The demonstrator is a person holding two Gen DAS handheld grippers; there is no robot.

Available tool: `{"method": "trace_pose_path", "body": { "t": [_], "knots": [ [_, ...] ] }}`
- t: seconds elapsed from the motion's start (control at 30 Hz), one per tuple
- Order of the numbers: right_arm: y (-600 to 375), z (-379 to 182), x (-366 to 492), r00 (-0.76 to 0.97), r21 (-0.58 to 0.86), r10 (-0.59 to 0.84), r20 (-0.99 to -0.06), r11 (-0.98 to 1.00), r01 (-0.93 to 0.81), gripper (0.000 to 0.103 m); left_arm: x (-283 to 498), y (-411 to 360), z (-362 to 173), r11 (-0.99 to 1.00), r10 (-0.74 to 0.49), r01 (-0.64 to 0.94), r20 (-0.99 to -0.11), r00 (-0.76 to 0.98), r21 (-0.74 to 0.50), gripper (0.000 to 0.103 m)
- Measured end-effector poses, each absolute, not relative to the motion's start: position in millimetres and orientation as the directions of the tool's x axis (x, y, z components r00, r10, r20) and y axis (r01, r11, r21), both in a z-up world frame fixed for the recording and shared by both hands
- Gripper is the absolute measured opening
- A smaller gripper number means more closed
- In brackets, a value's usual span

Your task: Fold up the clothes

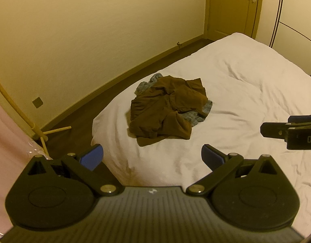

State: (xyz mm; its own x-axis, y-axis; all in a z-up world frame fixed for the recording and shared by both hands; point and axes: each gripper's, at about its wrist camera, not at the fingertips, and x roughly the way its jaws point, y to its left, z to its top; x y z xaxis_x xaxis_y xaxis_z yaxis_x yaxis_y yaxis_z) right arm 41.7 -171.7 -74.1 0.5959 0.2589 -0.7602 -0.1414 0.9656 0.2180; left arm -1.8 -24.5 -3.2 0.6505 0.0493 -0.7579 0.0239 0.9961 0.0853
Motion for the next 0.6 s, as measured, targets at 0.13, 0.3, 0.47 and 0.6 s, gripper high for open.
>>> {"method": "trace_pose_path", "body": {
  "t": [0.13, 0.3, 0.47, 0.6],
  "knots": [
    [-178, -77, 44, 0.589, 0.225, 0.269, -0.762, 0.963, -0.148, 0.089, -1, -30, -3, 0.996, 0.055, 0.021, -0.762, 0.646, 0.089, 0.102],
    [-183, -82, 47, 0.576, 0.227, 0.279, -0.768, 0.960, -0.162, 0.089, -1, -37, -6, 0.996, 0.065, 0.009, -0.765, 0.641, 0.092, 0.102],
    [-188, -89, 49, 0.560, 0.225, 0.284, -0.778, 0.959, -0.174, 0.089, -5, -42, -11, 0.996, 0.069, -0.007, -0.773, 0.631, 0.083, 0.102],
    [-192, -94, 48, 0.560, 0.218, 0.284, -0.778, 0.958, -0.183, 0.089, -7, -42, -15, 0.995, 0.089, -0.028, -0.777, 0.623, 0.091, 0.102]
  ]
}}
